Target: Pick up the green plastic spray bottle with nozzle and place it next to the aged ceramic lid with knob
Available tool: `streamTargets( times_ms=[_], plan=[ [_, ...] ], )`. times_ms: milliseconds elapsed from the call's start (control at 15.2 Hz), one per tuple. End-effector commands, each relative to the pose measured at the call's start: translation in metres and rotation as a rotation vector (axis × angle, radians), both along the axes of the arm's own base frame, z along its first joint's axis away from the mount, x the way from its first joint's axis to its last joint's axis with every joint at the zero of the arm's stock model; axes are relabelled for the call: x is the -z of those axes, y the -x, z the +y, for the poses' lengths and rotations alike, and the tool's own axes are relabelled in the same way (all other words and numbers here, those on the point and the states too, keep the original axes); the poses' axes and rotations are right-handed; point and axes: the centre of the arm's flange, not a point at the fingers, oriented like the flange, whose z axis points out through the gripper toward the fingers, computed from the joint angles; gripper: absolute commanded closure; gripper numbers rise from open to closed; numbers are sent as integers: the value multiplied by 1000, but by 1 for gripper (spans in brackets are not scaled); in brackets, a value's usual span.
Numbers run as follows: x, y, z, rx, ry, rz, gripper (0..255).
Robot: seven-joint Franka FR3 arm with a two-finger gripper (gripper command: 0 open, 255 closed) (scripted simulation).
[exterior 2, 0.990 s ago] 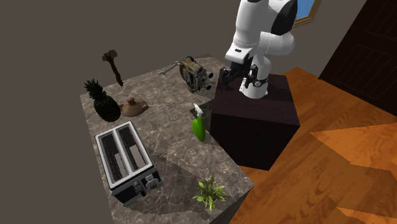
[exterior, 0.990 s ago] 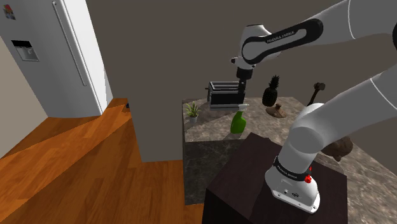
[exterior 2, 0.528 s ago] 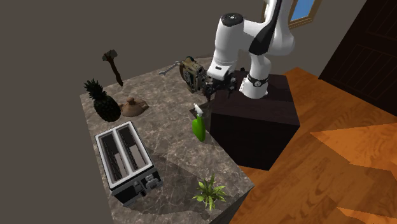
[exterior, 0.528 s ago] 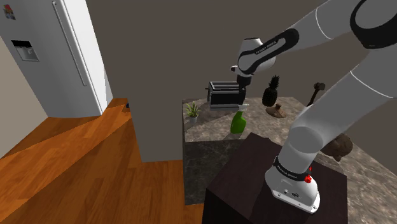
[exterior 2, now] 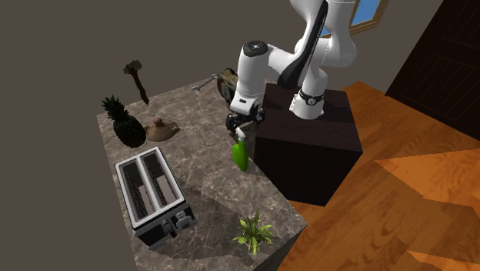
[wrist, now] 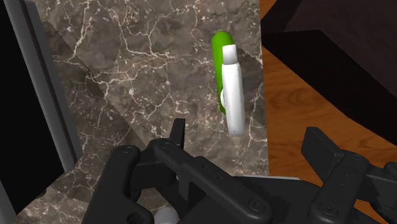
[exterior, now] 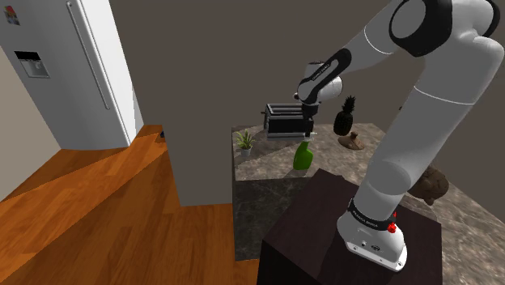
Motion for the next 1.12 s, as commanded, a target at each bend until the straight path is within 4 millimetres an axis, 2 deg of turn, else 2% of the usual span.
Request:
streamTargets(
  times_ms=[0,330,858,924,1056],
  plan=[
    [10,-2,-3,-6,3,0,0],
    [39,-1,-6,-6,3,0,0],
    [39,-1,-6,-6,3,0,0],
    [39,-1,-6,-6,3,0,255],
    [39,-1,-6,-6,3,0,255]
  ],
)
